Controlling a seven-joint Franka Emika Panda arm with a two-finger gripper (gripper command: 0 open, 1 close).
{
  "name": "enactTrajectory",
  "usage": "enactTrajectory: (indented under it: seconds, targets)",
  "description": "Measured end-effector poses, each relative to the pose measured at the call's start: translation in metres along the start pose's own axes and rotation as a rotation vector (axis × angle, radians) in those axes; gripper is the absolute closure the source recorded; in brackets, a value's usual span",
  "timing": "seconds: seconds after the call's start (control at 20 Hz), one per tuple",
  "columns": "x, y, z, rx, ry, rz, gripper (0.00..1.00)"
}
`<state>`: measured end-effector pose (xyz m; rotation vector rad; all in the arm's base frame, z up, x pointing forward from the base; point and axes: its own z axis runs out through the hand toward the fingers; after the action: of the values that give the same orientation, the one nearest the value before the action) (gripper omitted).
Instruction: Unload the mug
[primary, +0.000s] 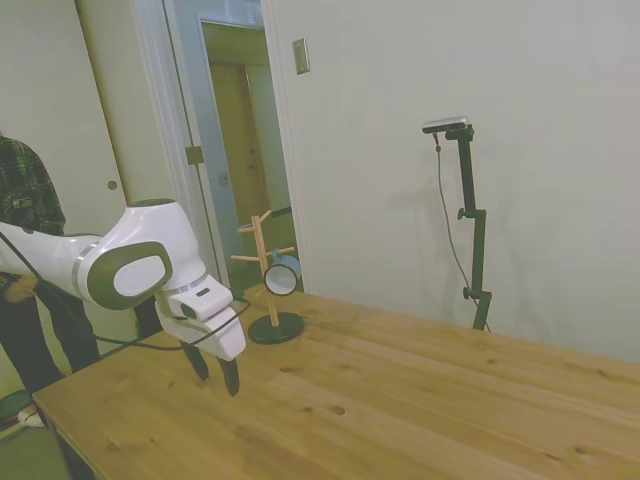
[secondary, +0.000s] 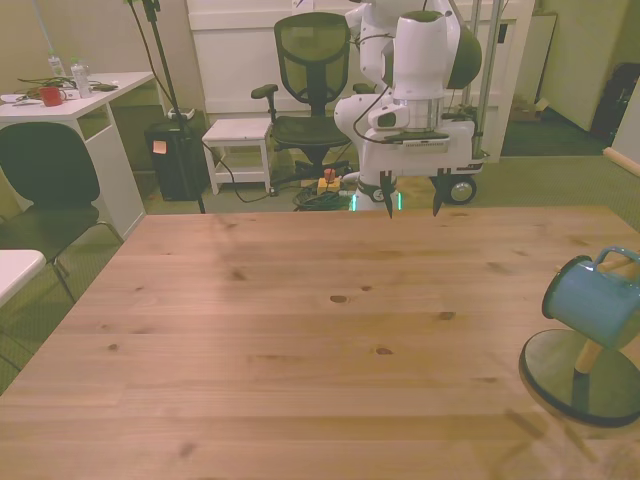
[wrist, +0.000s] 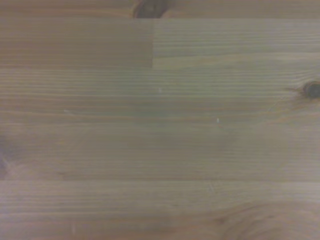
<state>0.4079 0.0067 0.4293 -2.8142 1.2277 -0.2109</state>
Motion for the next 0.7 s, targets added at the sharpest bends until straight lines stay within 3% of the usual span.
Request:
enactTrajectory:
  seconds: [0.2, 0.7]
  targets:
    - [0.011, -0.003, -0.009, 0.031, 0.026, -0.016, 0.00]
    - [0.089, -0.035, -0.056, 0.161, 0.210, -0.092, 0.00]
